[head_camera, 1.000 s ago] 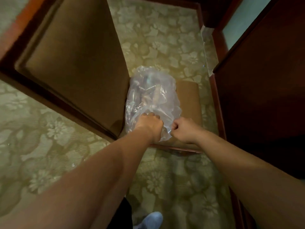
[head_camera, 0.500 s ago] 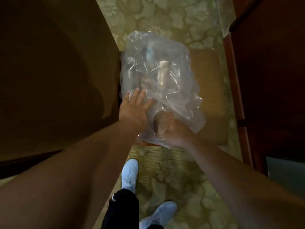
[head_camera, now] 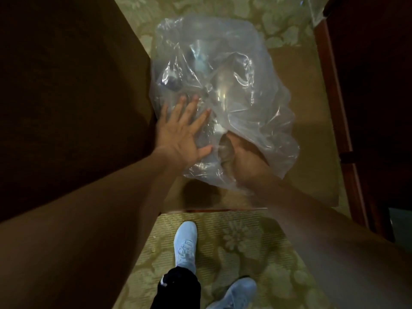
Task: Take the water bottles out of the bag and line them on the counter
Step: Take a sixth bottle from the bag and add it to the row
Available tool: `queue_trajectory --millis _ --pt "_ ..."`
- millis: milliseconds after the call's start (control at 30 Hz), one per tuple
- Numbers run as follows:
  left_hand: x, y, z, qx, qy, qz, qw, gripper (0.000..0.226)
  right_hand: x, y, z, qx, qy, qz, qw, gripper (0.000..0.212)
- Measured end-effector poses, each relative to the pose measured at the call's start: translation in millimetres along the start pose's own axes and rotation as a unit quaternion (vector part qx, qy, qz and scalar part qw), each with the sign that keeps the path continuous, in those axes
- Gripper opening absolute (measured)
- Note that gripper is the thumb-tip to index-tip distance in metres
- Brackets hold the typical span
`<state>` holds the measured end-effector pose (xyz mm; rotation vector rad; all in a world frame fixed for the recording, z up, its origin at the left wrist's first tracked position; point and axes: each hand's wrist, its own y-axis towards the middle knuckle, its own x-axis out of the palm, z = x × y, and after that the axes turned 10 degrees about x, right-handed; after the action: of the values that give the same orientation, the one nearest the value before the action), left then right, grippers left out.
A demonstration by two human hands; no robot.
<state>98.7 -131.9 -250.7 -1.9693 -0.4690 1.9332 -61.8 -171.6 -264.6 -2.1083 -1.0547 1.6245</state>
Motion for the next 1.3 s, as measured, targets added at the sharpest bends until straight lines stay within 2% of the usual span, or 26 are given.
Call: queue_trajectory --millis 100,200,300,467,567,733,800,933,1100,1200,1300 --pt "-2 3 -4 0.008 -0.001 0.006 1.0 0.083 -2 11 -2 0.025 0.073 -0.025 0.997 0.048" --pt "-5 5 -10 0.011 0.01 0.008 1.0 0.082 -9 14 -9 0.003 0.104 -0.077 0.992 0.052" --pt "-13 3 -10 0.002 0.008 0.001 1.0 0.08 -14 12 -18 -0.036 0.184 -0.047 0.981 0.045" --pt "-17 6 -9 0.008 0.018 -0.031 0.999 0.083 -18 32 -25 -0.036 0.071 -0.068 0.994 0.063" --pt "-12 6 -12 0.008 -0.002 -0.034 0.999 0.093 -18 37 -37 -0.012 0.07 -0.086 0.994 0.068" --pt "-13 -6 -10 0.031 -0.041 -0.054 0.997 0.1 -3 23 -34 0.065 0.074 -0.038 0.994 0.049" --pt "-20 -17 -4 0.046 -0.046 -0.072 0.995 0.102 4 6 -28 0.084 0.057 0.013 0.995 0.045" --pt "-16 -39 11 0.061 -0.053 -0.086 0.993 0.108 20 -22 -19 0.028 0.02 0.095 0.995 0.044" --pt "-4 -72 41 0.035 -0.056 -0.069 0.995 0.104 26 -65 -9 0.007 0.071 0.065 0.995 0.018" --pt "-3 -96 62 -0.001 -0.11 -0.068 0.992 0.096 26 -95 1 0.016 0.115 0.035 0.993 0.019" --pt "-2 -122 83 -0.02 -0.139 -0.084 0.987 0.088 22 -125 10 0.011 0.111 0.039 0.993 0.023"
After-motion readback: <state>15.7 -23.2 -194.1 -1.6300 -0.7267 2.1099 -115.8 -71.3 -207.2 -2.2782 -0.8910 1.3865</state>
